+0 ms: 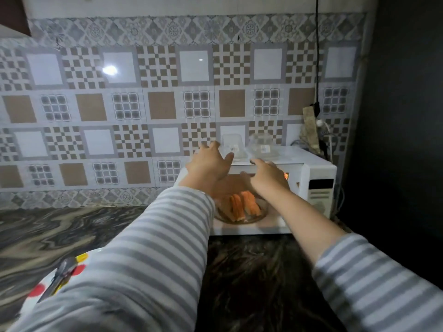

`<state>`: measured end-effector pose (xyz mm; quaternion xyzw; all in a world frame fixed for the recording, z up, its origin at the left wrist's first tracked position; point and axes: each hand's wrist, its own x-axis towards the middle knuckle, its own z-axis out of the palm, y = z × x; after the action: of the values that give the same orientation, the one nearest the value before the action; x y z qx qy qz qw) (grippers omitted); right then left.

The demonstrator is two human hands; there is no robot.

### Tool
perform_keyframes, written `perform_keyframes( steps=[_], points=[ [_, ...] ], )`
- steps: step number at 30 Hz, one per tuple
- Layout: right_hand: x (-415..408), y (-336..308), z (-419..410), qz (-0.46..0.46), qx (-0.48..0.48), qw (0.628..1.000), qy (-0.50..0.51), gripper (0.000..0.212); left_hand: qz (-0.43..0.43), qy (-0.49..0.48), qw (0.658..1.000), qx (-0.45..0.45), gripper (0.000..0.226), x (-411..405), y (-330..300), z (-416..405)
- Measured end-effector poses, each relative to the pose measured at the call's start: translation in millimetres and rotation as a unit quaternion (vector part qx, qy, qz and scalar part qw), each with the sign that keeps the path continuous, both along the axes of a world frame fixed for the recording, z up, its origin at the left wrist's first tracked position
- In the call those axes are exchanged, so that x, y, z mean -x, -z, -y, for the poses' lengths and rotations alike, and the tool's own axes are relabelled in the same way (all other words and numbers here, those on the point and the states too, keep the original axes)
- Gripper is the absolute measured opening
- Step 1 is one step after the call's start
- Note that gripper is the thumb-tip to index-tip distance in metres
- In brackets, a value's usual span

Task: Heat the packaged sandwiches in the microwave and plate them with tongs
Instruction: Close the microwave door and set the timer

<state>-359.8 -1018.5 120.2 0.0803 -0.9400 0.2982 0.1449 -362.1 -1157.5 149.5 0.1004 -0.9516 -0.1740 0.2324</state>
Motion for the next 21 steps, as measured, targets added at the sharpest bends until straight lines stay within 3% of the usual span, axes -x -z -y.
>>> perform_keyframes(
  steps=[6, 14, 21],
  points=[
    [-122.1, 22.2, 43.6, 0.008, 0.000, 0.998, -0.055, 0.055, 0.072, 0.125, 0.986, -0.081, 0.041, -82.2, 6.8, 46.3],
    [-211.8, 28.0, 64.8, -0.049, 0.043, 0.989, -0.129, 0.028, 0.087, 0.100, 0.979, -0.152, 0.034, -116.2, 40.3, 84.2],
    [-214.2, 41.5, 51.6, -0.086, 0.055, 0.984, -0.143, 0.028, 0.066, 0.093, 0.981, -0.155, 0.041, -112.5, 47.2, 64.6]
  ],
)
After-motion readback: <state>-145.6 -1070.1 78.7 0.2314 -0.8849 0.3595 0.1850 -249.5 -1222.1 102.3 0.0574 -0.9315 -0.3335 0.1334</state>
